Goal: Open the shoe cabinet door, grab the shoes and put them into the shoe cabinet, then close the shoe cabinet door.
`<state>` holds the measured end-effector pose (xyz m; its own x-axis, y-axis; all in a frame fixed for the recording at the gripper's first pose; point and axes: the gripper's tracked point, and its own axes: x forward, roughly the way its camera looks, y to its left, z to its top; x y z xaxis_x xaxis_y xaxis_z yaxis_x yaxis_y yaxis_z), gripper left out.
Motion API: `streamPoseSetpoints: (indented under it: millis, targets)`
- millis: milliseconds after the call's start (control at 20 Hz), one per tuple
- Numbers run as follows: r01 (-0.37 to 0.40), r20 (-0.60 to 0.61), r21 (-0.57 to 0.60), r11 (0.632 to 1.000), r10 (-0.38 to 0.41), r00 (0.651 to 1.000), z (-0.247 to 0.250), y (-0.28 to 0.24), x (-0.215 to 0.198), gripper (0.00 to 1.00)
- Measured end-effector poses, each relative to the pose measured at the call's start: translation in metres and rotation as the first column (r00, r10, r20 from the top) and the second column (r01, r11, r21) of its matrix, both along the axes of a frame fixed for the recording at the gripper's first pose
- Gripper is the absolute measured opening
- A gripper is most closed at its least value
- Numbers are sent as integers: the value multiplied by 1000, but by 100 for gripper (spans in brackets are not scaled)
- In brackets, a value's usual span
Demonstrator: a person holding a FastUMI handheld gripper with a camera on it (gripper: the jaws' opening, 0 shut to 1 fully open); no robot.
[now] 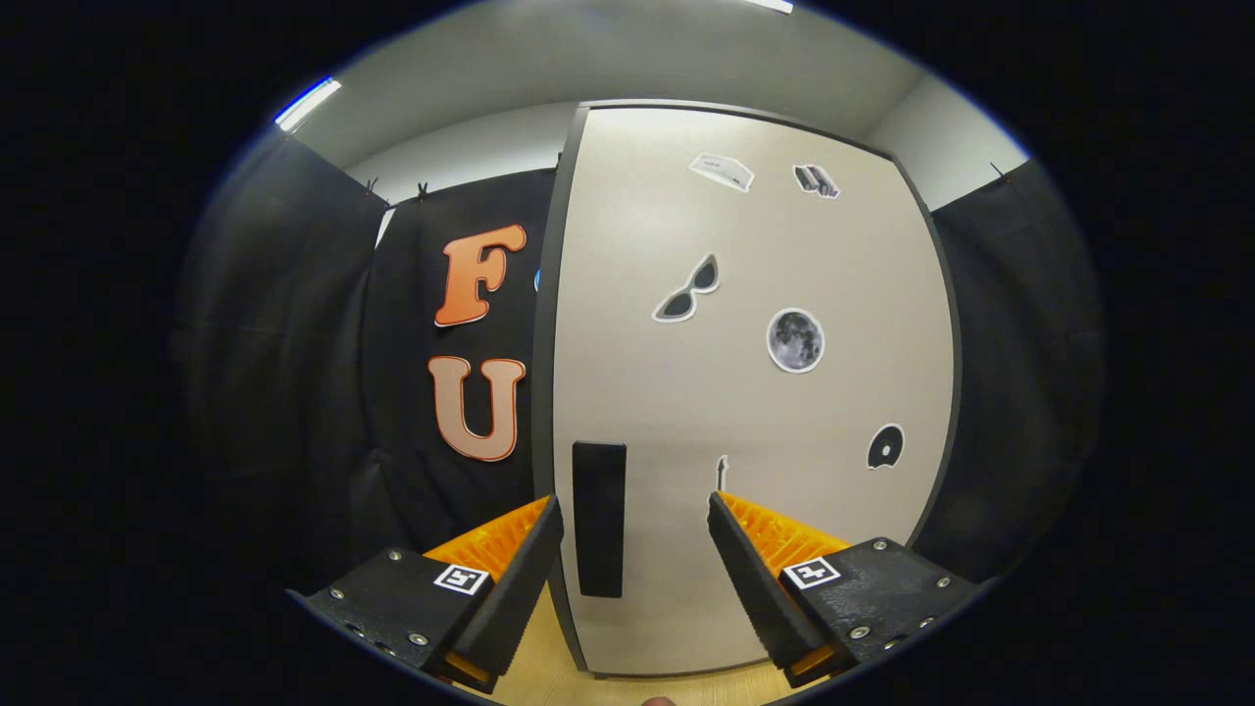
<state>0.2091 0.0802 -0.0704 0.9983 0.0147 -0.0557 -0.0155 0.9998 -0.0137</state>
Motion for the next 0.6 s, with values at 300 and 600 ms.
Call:
streamPoseSetpoints:
  millis: [300, 600]
  targets:
    - [39, -11, 19, 999, -39, 999, 12, -33, -69, 94]
    - [59, -33, 48, 997, -58, 998, 21, -63, -149, 94]
